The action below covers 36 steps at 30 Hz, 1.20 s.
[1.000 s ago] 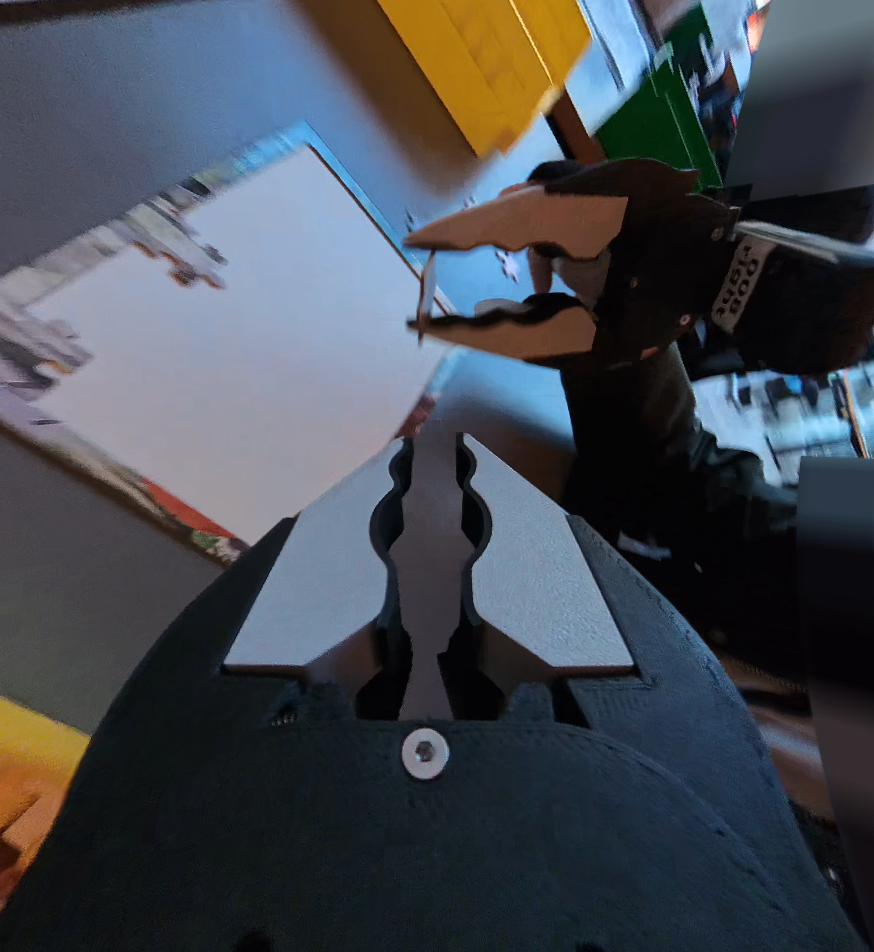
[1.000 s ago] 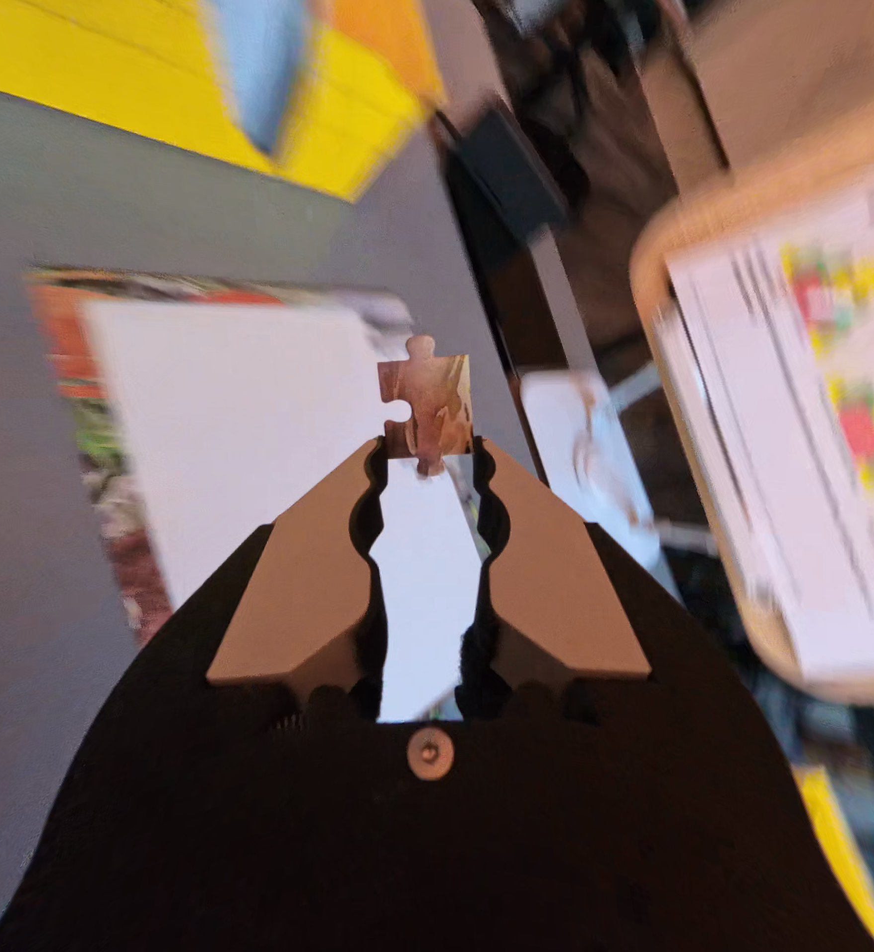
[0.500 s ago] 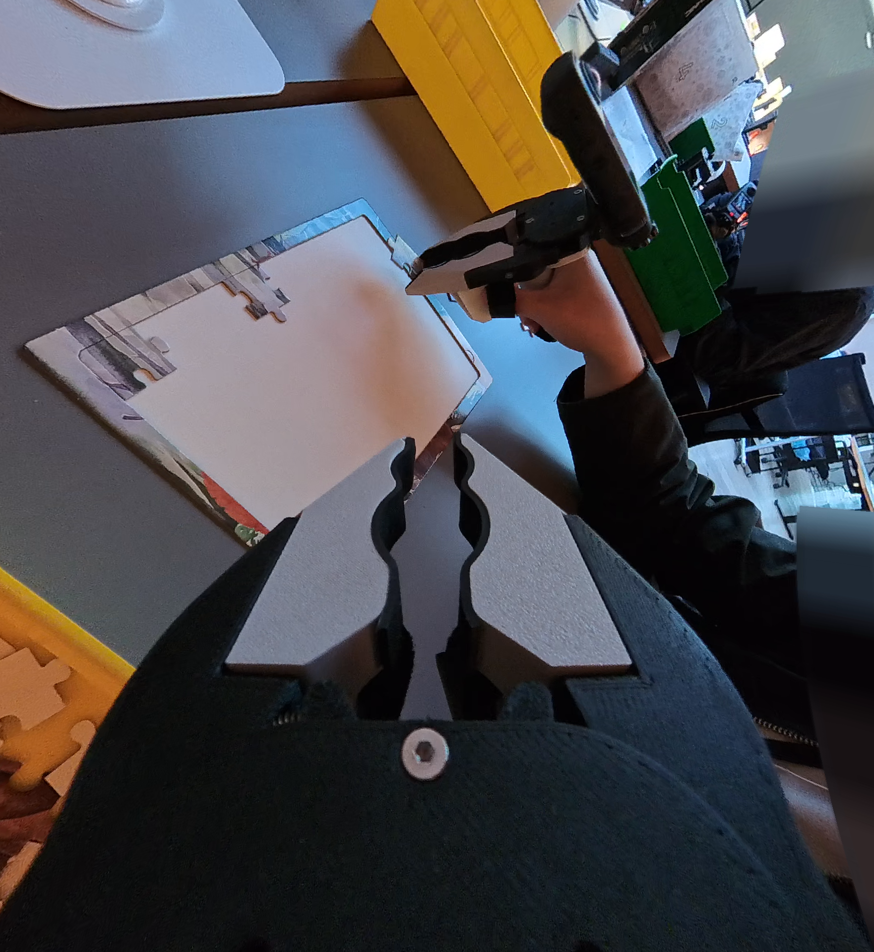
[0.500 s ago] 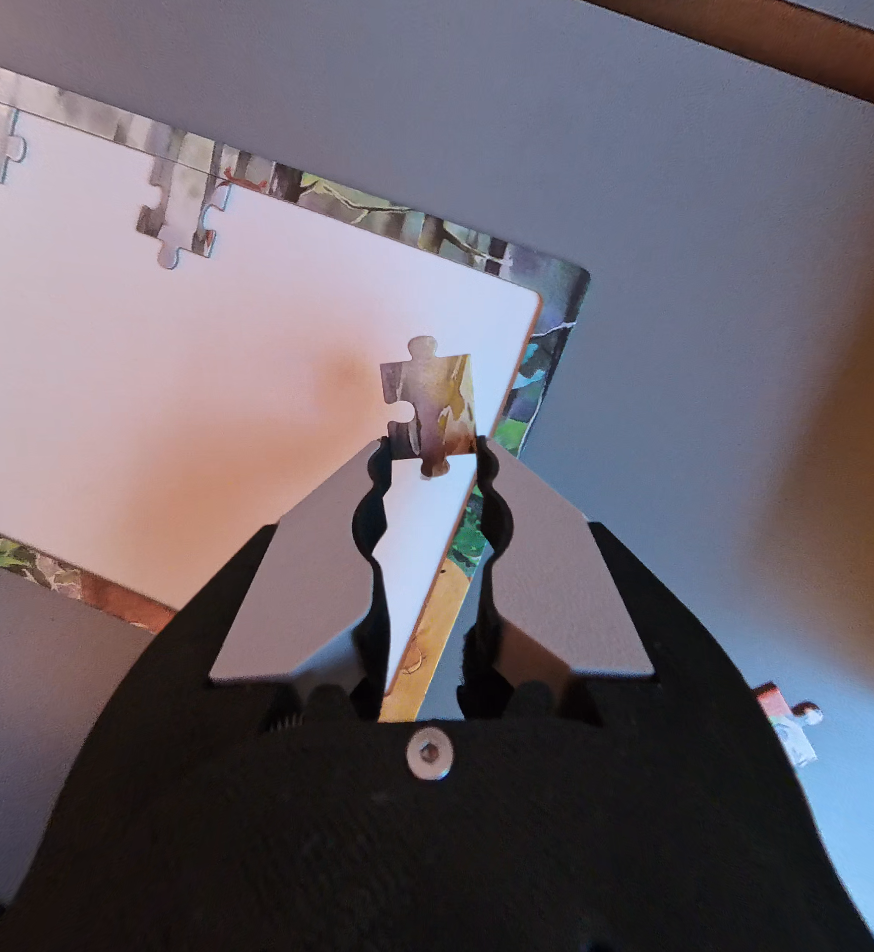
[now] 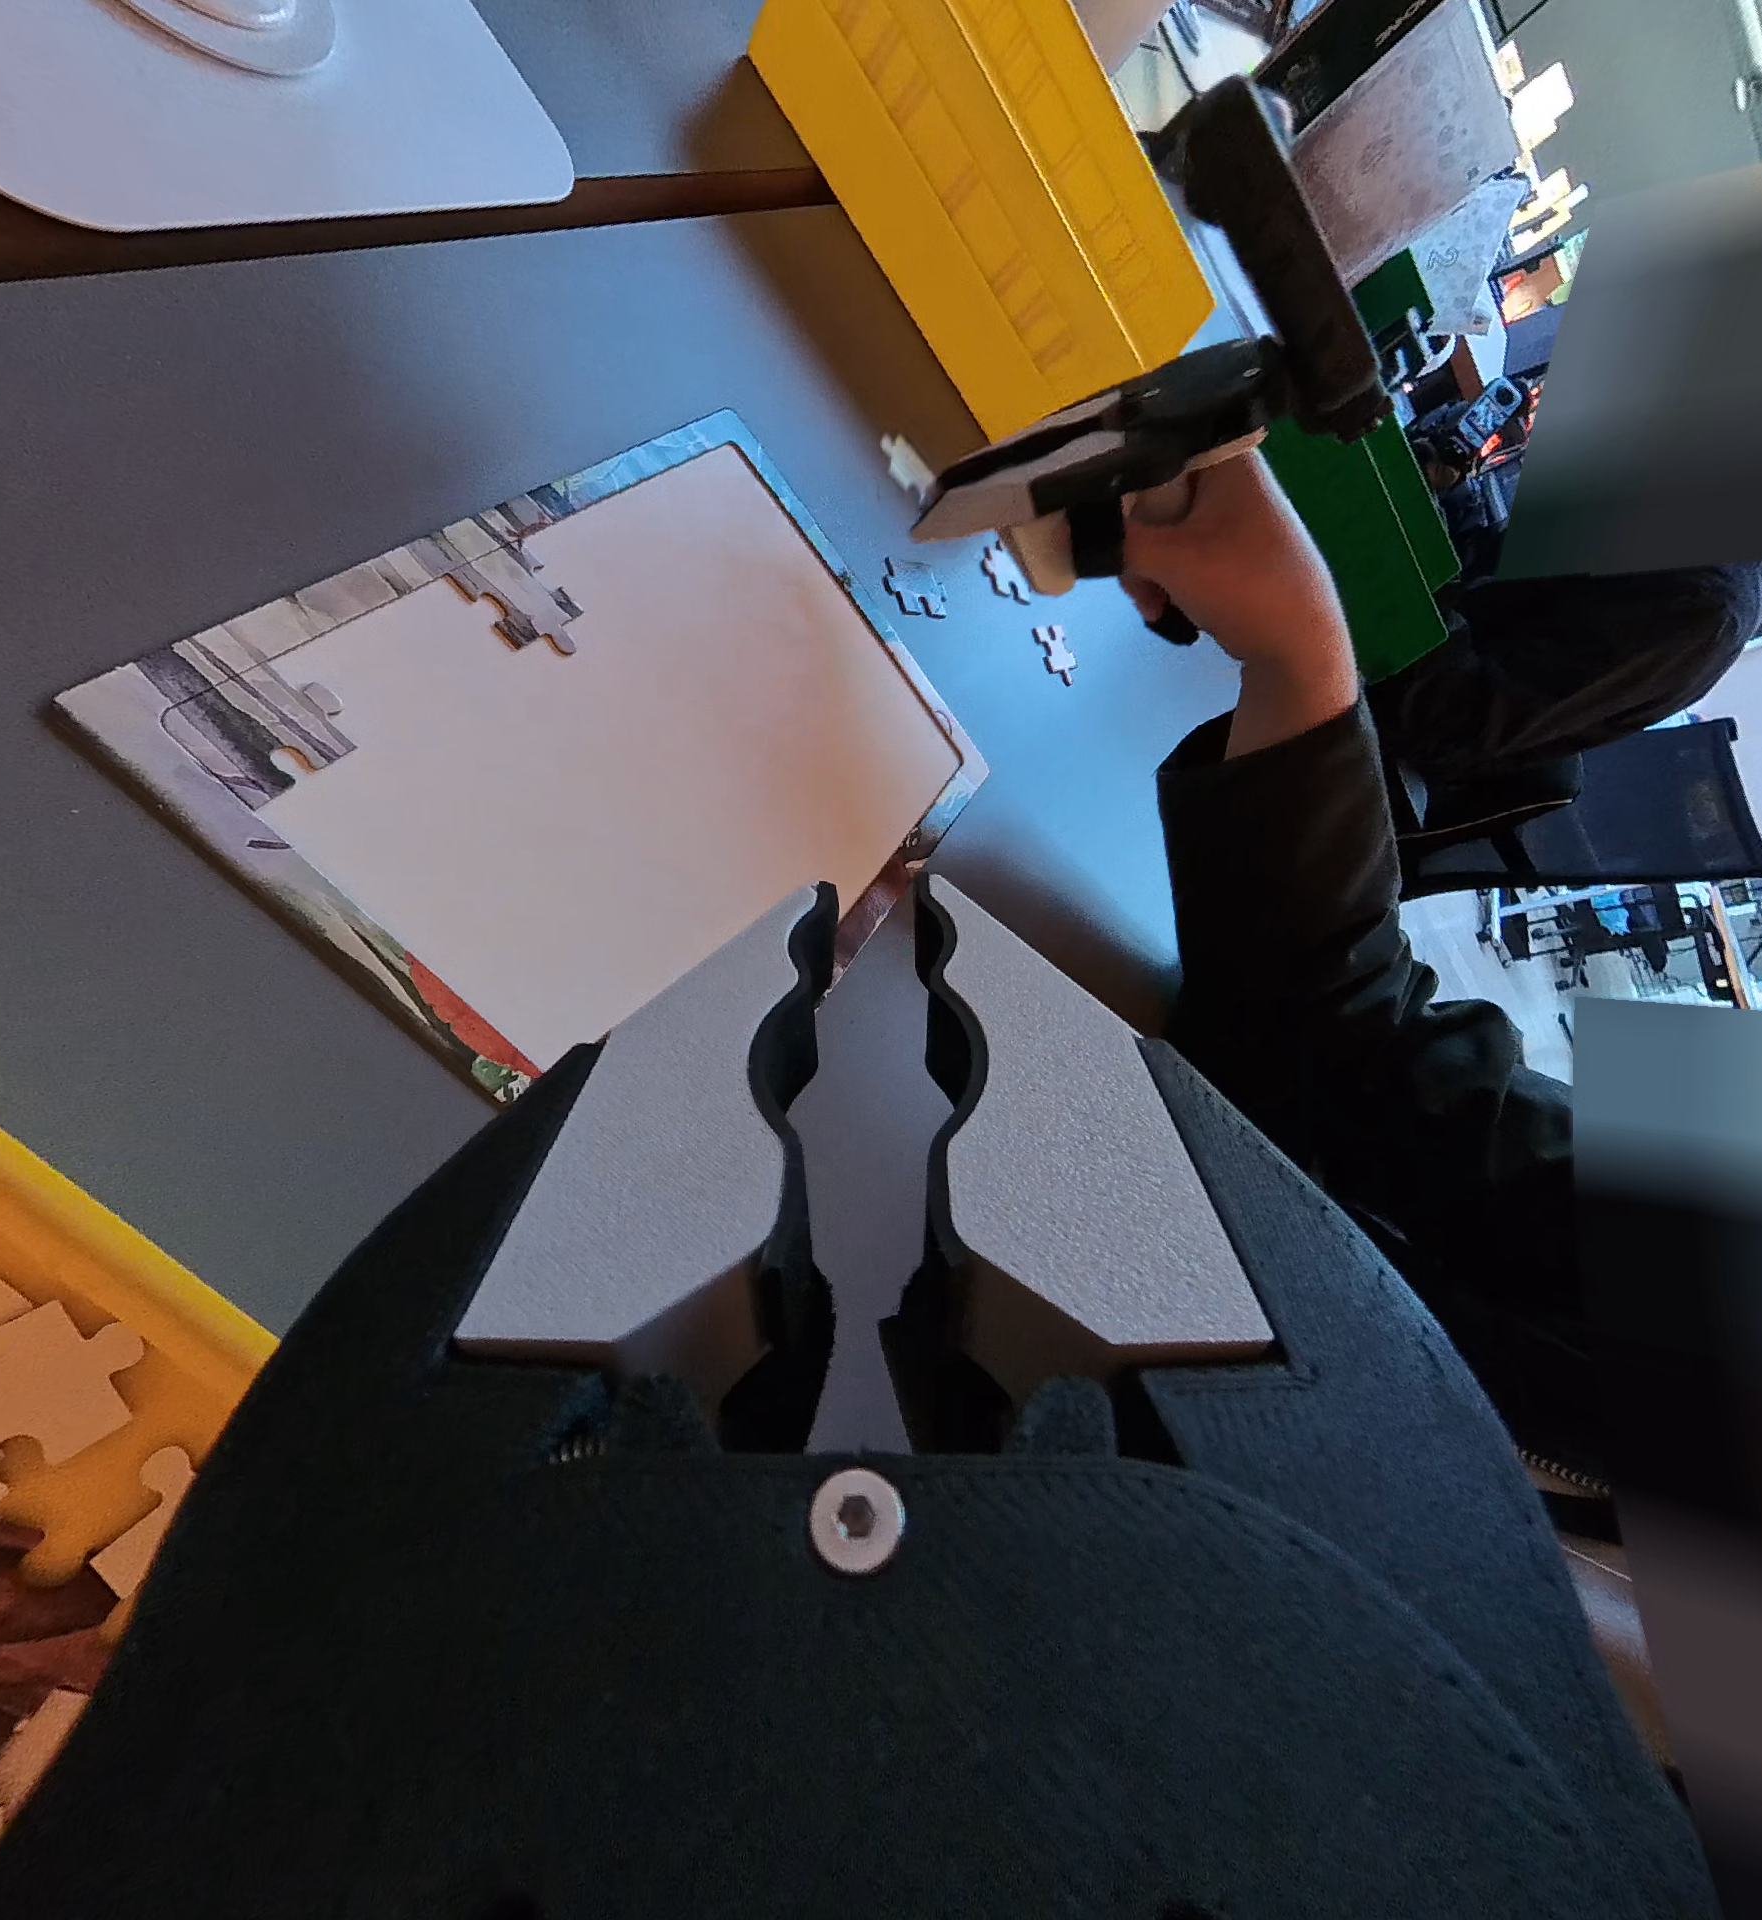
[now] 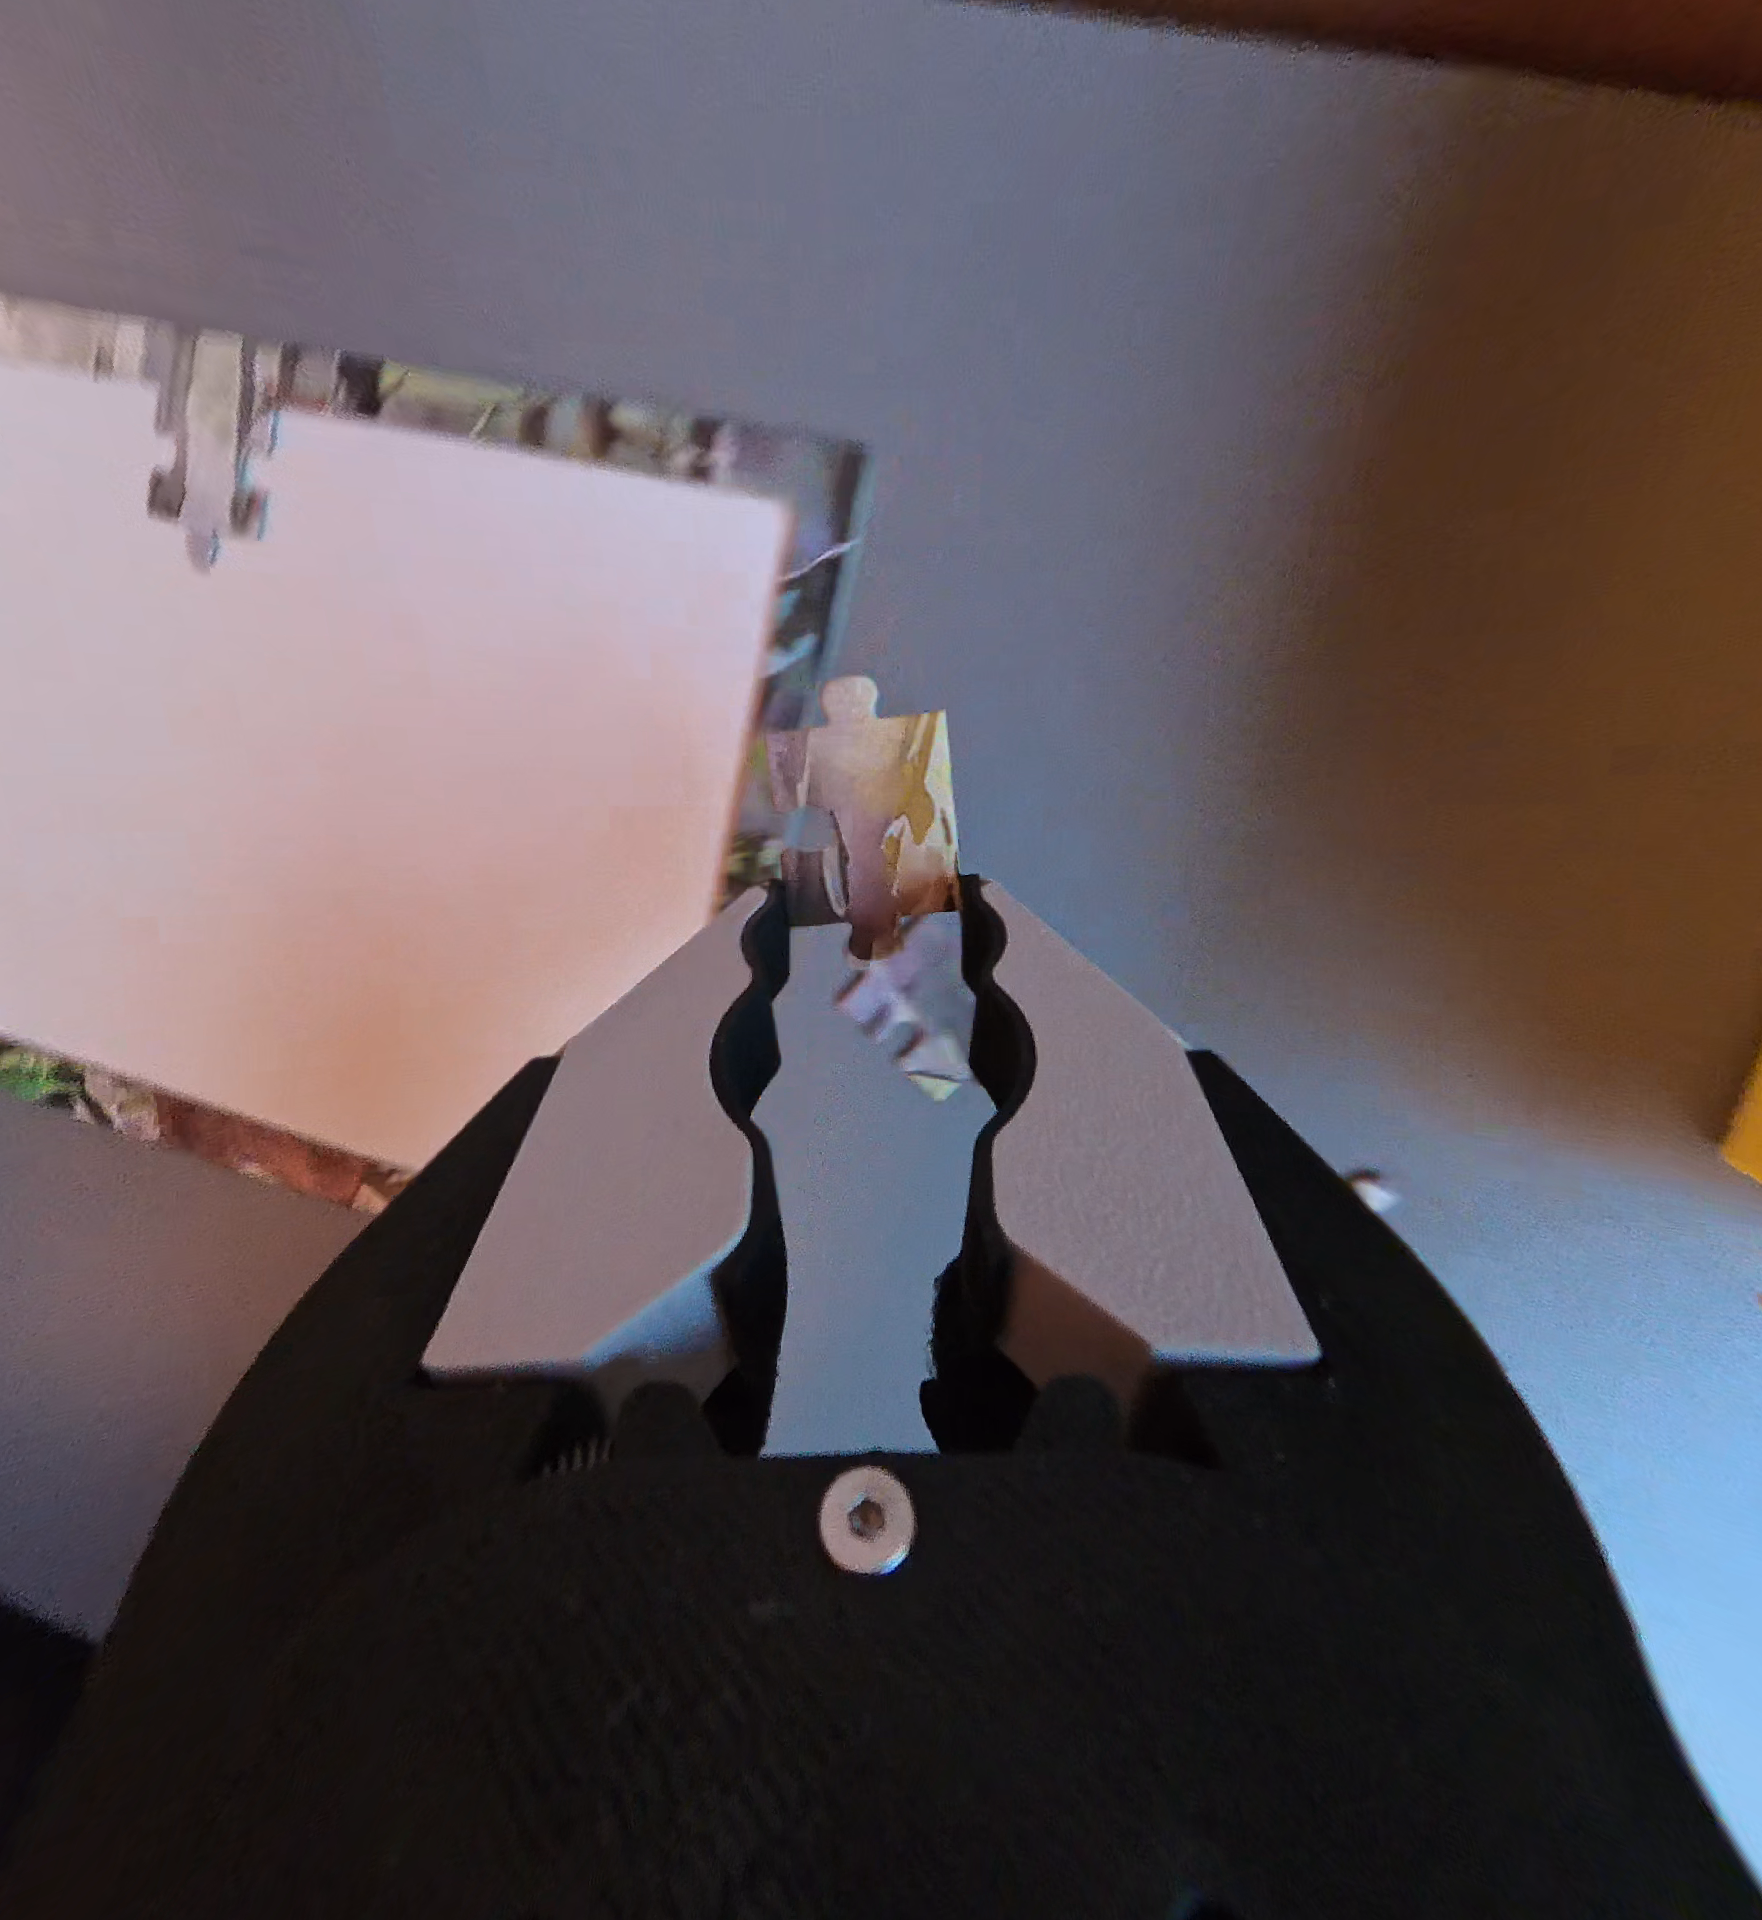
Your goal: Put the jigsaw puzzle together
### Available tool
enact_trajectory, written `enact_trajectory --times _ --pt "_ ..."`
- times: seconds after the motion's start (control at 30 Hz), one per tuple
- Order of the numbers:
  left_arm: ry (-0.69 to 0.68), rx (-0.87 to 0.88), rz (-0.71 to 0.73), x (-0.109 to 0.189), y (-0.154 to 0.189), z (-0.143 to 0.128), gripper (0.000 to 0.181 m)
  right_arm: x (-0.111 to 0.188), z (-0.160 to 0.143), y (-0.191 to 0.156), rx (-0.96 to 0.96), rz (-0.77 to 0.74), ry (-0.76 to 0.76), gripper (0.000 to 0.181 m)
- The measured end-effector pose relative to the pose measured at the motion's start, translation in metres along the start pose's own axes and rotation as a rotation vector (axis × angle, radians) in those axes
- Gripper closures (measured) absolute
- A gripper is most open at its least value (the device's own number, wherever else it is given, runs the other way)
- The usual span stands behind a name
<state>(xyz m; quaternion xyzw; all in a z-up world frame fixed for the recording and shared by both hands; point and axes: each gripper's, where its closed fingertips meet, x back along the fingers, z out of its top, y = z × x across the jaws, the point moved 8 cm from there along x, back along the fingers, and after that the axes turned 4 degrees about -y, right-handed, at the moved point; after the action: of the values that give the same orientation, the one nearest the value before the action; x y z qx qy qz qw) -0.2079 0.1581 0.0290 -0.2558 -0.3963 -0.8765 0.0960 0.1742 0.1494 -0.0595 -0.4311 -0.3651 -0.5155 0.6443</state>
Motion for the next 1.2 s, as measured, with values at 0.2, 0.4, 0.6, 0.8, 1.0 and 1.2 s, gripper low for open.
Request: enact_trajectory --times 0.2,0.4,0.6,0.8,1.0,1.2 --pt "-0.004 0.003 0.015 0.000 -0.001 0.000 0.169 -0.007 0.009 0.039 0.033 -0.106 0.143 0.148" --pt "-0.014 0.005 0.021 -0.002 -0.002 -0.001 0.168 -0.033 0.004 0.035 0.099 -0.084 0.032 0.148" --pt "-0.018 0.012 0.022 0.000 -0.003 -0.001 0.168 -0.034 0.003 0.030 0.187 -0.066 0.030 0.141" --pt "0.050 0.014 0.052 0.030 -0.006 -0.001 0.167 0.009 0.008 0.036 0.154 -0.008 0.157 0.134" --pt "0.213 0.049 0.197 0.094 -0.022 -0.006 0.166 0.016 0.010 0.028 0.236 -0.081 0.167 0.141" --pt "0.525 -0.180 0.426 0.165 0.009 -0.007 0.171 0.059 0.018 0.013 0.347 -0.141 0.357 0.154"
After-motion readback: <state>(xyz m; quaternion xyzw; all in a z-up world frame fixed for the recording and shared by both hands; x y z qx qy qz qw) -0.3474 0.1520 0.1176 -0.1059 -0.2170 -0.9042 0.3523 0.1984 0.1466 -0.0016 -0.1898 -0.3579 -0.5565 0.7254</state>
